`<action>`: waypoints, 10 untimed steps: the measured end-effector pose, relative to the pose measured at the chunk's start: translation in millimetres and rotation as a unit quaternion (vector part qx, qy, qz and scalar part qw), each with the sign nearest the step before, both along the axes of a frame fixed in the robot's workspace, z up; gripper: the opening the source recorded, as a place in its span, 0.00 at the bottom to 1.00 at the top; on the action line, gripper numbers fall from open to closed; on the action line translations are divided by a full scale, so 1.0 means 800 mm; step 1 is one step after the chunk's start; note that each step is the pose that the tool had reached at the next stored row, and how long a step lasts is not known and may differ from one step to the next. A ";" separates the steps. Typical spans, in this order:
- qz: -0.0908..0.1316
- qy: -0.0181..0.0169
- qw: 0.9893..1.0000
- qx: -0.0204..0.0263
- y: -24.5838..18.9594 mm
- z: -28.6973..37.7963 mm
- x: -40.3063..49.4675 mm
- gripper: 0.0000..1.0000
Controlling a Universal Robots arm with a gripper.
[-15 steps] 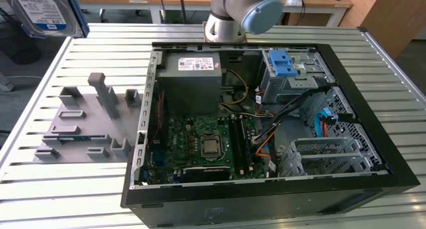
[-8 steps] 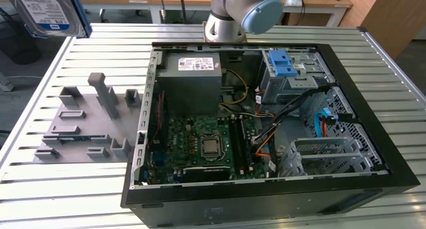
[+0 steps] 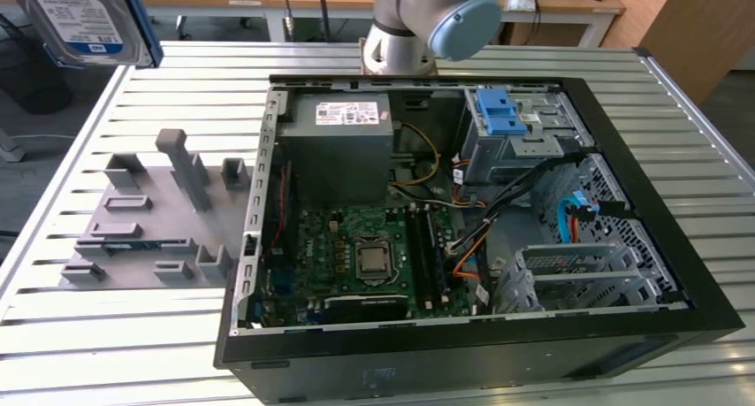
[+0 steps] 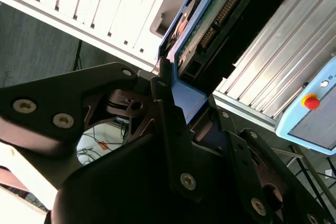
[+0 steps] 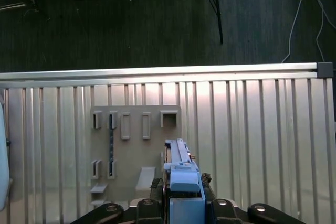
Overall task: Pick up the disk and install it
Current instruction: 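Pick up the disk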
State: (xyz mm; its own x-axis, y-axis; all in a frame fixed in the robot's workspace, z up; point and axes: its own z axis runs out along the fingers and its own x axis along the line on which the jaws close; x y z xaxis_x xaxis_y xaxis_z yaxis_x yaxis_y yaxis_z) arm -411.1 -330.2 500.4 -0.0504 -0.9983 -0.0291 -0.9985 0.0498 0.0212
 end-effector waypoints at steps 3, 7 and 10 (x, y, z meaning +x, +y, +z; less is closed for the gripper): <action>0.000 0.000 1.000 0.000 -0.0033 0.0000 0.000 0.37; 0.000 0.000 1.000 0.000 -0.0098 0.0000 0.000 0.37; 0.000 0.000 1.000 0.000 -0.0134 0.0000 0.000 0.37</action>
